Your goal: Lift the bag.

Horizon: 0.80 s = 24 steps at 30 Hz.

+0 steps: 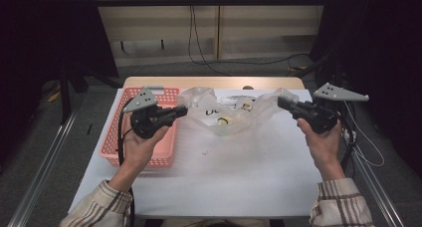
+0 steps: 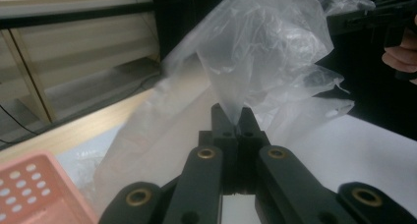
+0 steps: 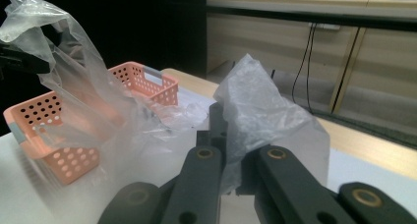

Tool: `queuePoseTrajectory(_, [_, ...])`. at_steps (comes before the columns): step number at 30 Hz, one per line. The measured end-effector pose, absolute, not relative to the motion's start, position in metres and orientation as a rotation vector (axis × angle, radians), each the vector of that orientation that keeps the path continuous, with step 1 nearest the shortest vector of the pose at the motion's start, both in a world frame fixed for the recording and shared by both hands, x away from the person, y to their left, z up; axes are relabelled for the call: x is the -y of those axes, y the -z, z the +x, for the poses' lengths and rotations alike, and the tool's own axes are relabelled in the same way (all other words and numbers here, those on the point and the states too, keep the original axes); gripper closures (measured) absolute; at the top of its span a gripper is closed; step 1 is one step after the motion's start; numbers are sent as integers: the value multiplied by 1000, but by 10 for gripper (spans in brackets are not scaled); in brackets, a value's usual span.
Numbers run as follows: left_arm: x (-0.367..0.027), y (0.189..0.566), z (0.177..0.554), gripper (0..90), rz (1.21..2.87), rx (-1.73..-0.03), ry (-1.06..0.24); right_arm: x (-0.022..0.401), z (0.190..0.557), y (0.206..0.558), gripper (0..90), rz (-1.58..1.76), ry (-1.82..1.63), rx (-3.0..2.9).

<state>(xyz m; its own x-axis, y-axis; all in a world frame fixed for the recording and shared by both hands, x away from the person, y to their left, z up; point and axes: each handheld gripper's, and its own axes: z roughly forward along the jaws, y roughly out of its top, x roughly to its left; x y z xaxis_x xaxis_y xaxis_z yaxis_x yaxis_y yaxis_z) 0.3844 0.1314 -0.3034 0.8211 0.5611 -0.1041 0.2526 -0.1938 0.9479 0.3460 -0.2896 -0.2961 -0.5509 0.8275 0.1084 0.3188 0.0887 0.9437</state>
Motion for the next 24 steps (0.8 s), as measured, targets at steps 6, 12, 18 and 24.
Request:
queuePoseTrajectory(6, [-132, 282, 386, 900, 1753, -595, -356, 286, 353, 266, 900, 1080, -1496, -1859])
queuePoseTrajectory(12, [-135, 257, 392, 900, 1702, -596, -416, 282, 360, 238, 900, 1035, -1506, -1827])
queuePoseTrajectory(18, [-140, 236, 402, 900, 1658, -611, -452, 283, 368, 208, 900, 1001, -1523, -1790])
queuePoseTrajectory(24, [-142, 220, 404, 900, 1634, -612, -472, 279, 378, 186, 900, 986, -1512, -1774])
